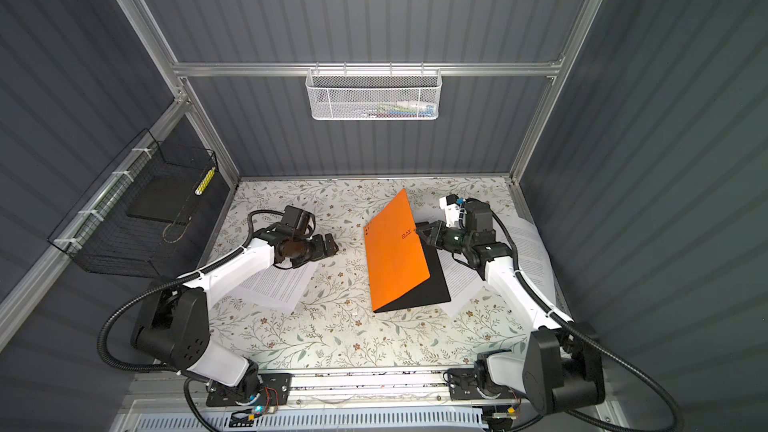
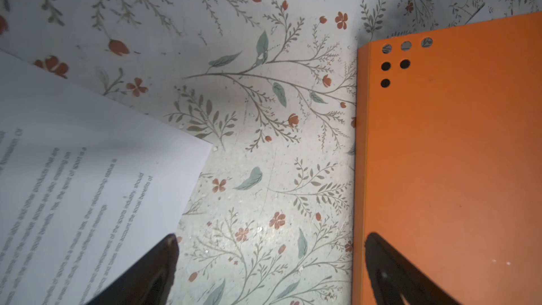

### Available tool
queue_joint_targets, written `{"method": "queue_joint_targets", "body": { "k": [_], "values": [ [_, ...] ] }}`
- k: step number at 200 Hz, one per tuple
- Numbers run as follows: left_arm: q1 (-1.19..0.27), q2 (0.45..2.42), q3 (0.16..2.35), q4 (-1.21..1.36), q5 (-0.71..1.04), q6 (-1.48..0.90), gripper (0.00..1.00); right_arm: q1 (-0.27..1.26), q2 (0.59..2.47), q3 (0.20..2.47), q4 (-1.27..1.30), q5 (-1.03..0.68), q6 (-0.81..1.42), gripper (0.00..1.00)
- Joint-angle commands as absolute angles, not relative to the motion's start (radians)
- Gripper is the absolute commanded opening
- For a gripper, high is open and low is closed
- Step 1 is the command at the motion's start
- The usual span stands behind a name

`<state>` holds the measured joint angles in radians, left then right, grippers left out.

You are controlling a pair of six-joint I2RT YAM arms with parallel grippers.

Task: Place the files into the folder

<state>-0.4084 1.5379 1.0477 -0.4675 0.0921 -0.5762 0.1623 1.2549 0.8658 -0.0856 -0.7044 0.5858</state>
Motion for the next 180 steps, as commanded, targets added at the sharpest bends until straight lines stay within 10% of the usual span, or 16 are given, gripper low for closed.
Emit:
{"method": "queue_joint_targets", "body": {
  "k": [1, 64, 124, 180],
  "values": [
    [-0.4, 1.502, 1.042, -0.512, 0.077, -0.543, 1.0, 0.2, 1.238, 0.938, -0.168, -0.685, 0.553, 0.0],
    [-0.366, 1.497, 1.114, -0.532, 0.139, -0.549, 1.0, 0.416, 1.325, 1.07, -0.132, -0.664, 0.638, 0.35],
    [-0.282, 1.385, 1.189, -0.575, 0.111, -0.575, 1.0, 0.655, 1.594, 1.167, 0.128, -0.702, 0.784, 0.32],
    [-0.278, 1.419, 1.13, -0.538, 0.277, -0.497, 1.0, 0.405, 1.513, 1.086, -0.122, -0.523, 0.632, 0.7]
  ]
}}
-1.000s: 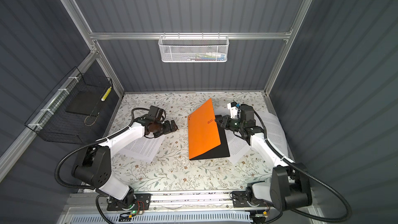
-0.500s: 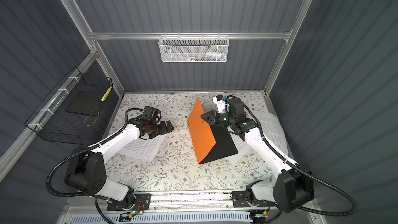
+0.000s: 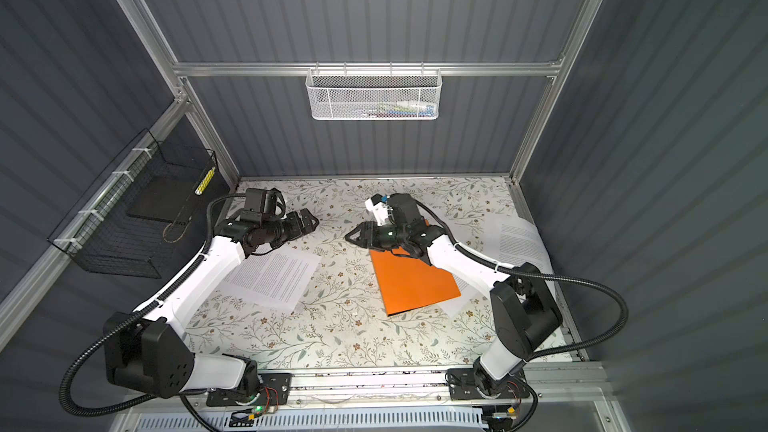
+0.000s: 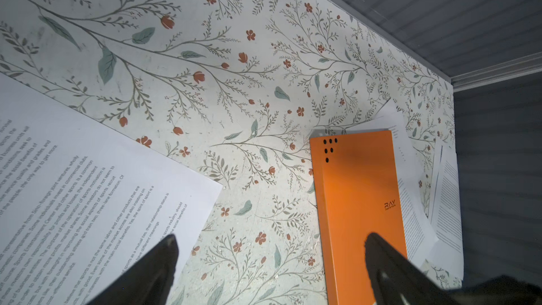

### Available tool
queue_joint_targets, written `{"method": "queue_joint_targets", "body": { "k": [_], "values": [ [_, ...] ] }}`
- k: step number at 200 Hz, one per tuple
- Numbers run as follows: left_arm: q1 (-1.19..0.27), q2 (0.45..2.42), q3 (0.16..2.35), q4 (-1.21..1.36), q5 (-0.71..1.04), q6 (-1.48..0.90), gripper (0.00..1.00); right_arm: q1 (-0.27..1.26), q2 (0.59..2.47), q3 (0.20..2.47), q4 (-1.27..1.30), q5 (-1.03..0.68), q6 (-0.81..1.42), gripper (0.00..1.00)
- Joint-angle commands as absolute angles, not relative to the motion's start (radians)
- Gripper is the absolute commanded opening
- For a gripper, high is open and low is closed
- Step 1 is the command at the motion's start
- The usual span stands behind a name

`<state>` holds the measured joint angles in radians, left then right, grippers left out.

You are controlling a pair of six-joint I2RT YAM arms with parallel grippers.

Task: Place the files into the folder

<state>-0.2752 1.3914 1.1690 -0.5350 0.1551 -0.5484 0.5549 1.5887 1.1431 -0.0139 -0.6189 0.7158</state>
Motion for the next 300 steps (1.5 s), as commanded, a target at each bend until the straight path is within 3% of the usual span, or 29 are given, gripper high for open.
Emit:
{"method": "queue_joint_targets", "body": {
  "k": [1, 26, 43, 72, 144, 226, 300],
  "values": [
    [-0.278, 1.421, 1.129, -0.537, 0.281, -0.497, 1.0, 0.398, 1.511, 1.081, -0.126, -0.518, 0.629, 0.71],
    [-0.345, 1.488, 1.099, -0.436, 0.322, -0.53, 1.0, 0.231, 1.494, 1.003, -0.225, -0.446, 0.523, 0.91],
    [-0.424, 1.576, 1.13, -0.403, 0.322, -0.548, 1.0, 0.146, 1.52, 0.96, -0.251, -0.413, 0.471, 0.99],
    [-0.504, 1.729, 1.182, -0.317, 0.389, -0.609, 1.0, 0.064, 1.561, 0.899, -0.229, -0.347, 0.447, 0.99],
    [-0.597, 1.99, 1.355, -0.269, 0.43, -0.681, 1.0, 0.036, 1.657, 0.923, -0.216, -0.22, 0.537, 0.99],
    [-0.607, 2.093, 1.405, -0.243, 0.463, -0.707, 1.0, 0.032, 1.752, 0.931, -0.168, -0.379, 0.64, 0.99],
    [-0.609, 2.146, 1.463, -0.245, 0.462, -0.707, 1.0, 0.098, 1.792, 0.945, -0.187, -0.36, 0.68, 0.99]
  ]
}}
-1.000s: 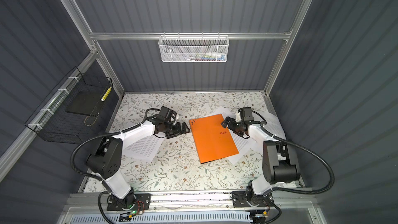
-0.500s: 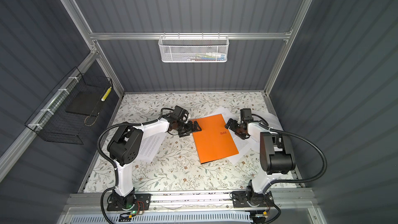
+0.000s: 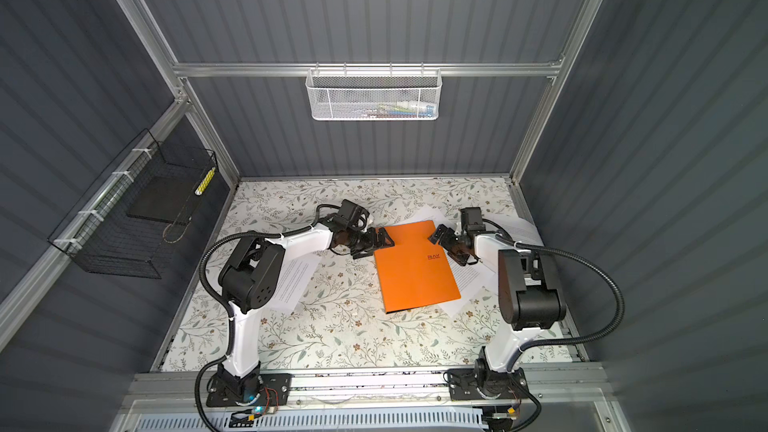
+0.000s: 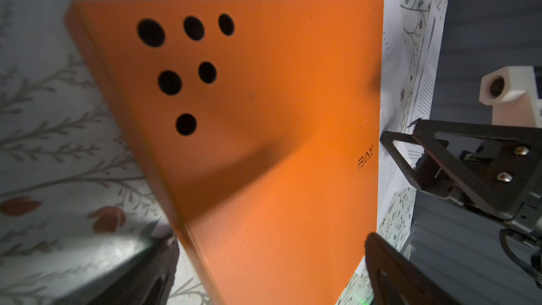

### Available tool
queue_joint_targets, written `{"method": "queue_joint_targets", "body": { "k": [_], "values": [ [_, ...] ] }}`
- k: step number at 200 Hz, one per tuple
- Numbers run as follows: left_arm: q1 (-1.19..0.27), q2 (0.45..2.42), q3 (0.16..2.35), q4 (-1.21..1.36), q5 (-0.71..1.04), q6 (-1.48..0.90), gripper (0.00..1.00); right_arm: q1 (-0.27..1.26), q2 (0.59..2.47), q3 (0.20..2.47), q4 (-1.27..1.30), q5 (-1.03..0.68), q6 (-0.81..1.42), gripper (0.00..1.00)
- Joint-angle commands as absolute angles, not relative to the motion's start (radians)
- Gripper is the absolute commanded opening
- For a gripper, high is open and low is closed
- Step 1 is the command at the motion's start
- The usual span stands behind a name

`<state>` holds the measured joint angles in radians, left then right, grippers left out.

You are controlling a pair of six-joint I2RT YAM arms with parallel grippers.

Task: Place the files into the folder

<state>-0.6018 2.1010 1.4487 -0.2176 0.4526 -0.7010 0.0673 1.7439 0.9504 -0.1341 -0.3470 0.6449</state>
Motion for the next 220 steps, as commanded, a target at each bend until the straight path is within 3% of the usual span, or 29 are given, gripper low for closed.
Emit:
{"method": "queue_joint_targets", "body": {
  "k": [1, 48, 147, 190, 220],
  "values": [
    [-0.609, 2.146, 1.463, -0.245, 0.462, -0.707, 1.0, 0.099, 1.794, 0.945, -0.186, -0.36, 0.681, 0.99],
    [-0.613, 2.161, 1.464, -0.241, 0.461, -0.71, 1.0, 0.109, 1.793, 0.944, -0.143, -0.433, 0.699, 0.99],
    [-0.611, 2.218, 1.454, -0.258, 0.391, -0.712, 1.0, 0.08, 1.584, 0.916, -0.094, -0.688, 0.702, 0.97],
    [-0.604, 2.229, 1.456, -0.264, 0.39, -0.71, 1.0, 0.075, 1.503, 0.817, 0.112, -0.83, 0.708, 0.85],
    [-0.594, 2.227, 1.458, -0.264, 0.39, -0.715, 1.0, 0.076, 1.461, 0.703, 0.333, -0.875, 0.746, 0.63]
  ]
}}
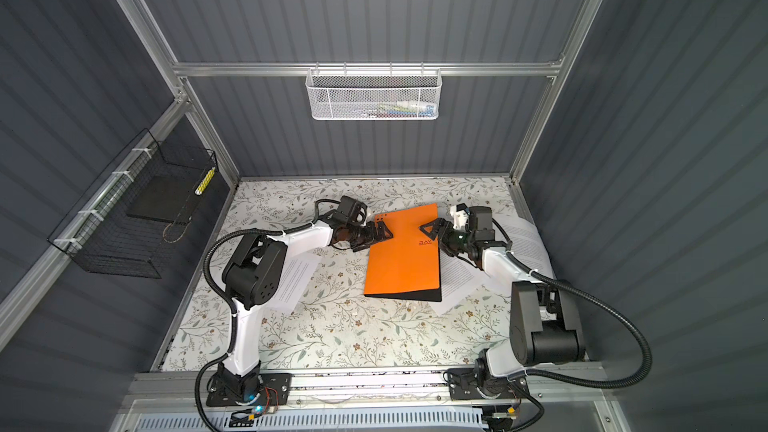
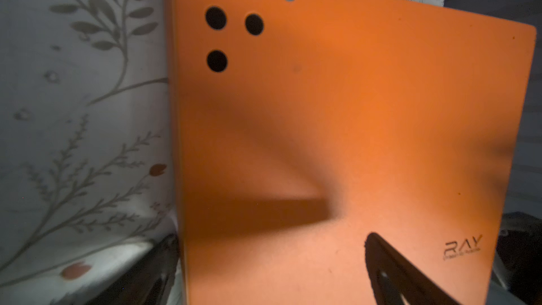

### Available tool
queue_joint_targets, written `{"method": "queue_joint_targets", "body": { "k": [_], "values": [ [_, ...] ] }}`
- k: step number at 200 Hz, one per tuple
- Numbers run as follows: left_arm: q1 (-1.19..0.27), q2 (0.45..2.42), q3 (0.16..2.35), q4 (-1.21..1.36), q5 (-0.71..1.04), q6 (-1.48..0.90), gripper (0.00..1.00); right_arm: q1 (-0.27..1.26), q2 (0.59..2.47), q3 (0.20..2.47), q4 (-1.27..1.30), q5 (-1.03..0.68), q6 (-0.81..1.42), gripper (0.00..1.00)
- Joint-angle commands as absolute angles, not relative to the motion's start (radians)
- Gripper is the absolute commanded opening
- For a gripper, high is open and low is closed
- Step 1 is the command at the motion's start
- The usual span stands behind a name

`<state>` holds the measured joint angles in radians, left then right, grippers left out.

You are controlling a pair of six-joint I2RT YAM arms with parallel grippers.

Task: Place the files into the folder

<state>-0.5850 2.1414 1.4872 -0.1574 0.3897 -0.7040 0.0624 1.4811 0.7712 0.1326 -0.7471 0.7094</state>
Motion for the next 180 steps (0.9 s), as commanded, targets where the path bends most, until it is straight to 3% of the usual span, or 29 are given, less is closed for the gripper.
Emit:
{"method": "queue_joint_targets", "body": {
  "k": [1, 12, 26, 34, 61, 82, 146, 162, 180],
  "values": [
    [-0.594, 2.227, 1.458, -0.264, 0.389, -0.716, 1.0, 0.075, 1.46, 0.702, 0.335, -0.872, 0.744, 0.62],
    [-0.592, 2.224, 1.457, -0.263, 0.388, -0.717, 1.0, 0.075, 1.45, 0.681, 0.351, -0.845, 0.734, 0.51],
    [-0.59, 2.22, 1.456, -0.267, 0.384, -0.717, 1.0, 0.074, 1.447, 0.673, 0.337, -0.802, 0.729, 0.22],
    [-0.588, 2.216, 1.453, -0.267, 0.383, -0.719, 1.0, 0.075, 1.444, 0.68, 0.307, -0.781, 0.718, 0.13],
    [-0.578, 2.189, 1.438, -0.27, 0.381, -0.713, 1.0, 0.075, 1.401, 0.694, 0.215, -0.721, 0.675, 0.12],
    [-0.556, 2.119, 1.424, -0.273, 0.379, -0.694, 1.0, 0.075, 1.381, 0.746, 0.079, -0.703, 0.612, 0.0],
    [-0.454, 1.844, 1.318, -0.359, 0.412, -0.578, 1.0, 0.075, 1.311, 0.866, -0.229, -0.714, 0.477, 0.0],
    [-0.44, 1.772, 1.283, -0.414, 0.339, -0.555, 1.0, 0.08, 1.298, 0.884, -0.262, -0.727, 0.47, 0.0],
    [-0.43, 1.685, 1.231, -0.504, 0.115, -0.563, 1.0, 0.091, 1.289, 0.9, -0.289, -0.723, 0.457, 0.0]
  ]
}}
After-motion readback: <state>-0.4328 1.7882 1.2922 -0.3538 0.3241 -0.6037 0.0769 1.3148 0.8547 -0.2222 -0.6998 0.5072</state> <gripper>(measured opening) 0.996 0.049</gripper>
